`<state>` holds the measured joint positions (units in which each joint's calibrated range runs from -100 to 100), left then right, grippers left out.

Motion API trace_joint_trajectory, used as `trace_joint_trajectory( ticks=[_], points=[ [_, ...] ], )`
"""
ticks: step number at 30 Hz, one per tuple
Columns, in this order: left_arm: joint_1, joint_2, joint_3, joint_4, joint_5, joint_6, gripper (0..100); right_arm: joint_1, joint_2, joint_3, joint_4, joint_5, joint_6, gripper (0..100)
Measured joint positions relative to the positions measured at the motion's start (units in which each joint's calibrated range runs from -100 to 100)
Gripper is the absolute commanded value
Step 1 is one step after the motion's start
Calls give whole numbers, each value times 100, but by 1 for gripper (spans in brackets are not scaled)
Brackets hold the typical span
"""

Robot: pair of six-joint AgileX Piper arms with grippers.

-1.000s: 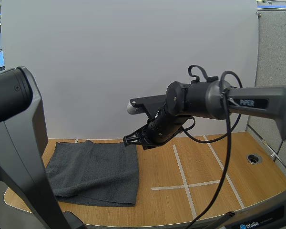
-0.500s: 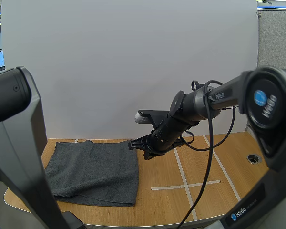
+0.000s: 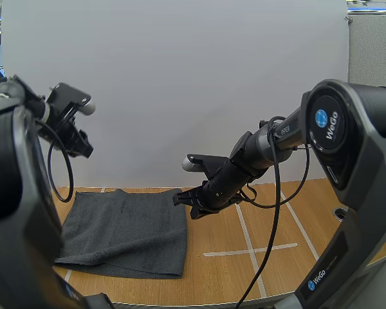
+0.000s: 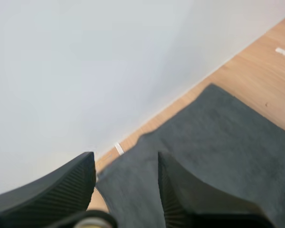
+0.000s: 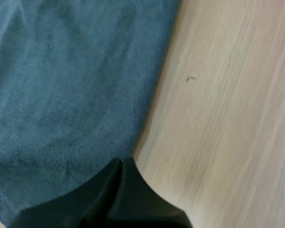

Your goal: Fold the towel

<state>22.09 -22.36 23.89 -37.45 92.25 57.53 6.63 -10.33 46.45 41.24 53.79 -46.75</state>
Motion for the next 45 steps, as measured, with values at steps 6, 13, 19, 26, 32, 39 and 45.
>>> trace_joint_trajectory(
  ticks=[6, 13, 19, 26, 32, 39, 45],
  points=[
    [-473, -1021, 0, 0, -941, 0, 67, -210, 317, 0, 218, 333, -118, 0],
    [-501, -1495, 0, -12, -962, 0, 67, -246, 317, 0, 516, 791, -321, 0],
    [-501, -1672, 0, -12, -962, 0, 67, -246, 317, 0, 623, 814, -501, 0],
    [-501, -1686, 0, 186, -828, -762, 67, -246, 317, 0, 665, 116, -522, 41],
    [-505, -1686, 0, 892, -186, -2219, 67, -246, 317, 0, 715, -469, -522, 69],
    [-505, -1686, 0, 929, 637, -2458, 67, -246, 1072, -328, 917, -581, -554, 69],
    [-505, -1880, 125, 929, 681, -2479, 67, -246, 1828, -786, 1396, -292, -722, 69]
  ],
)
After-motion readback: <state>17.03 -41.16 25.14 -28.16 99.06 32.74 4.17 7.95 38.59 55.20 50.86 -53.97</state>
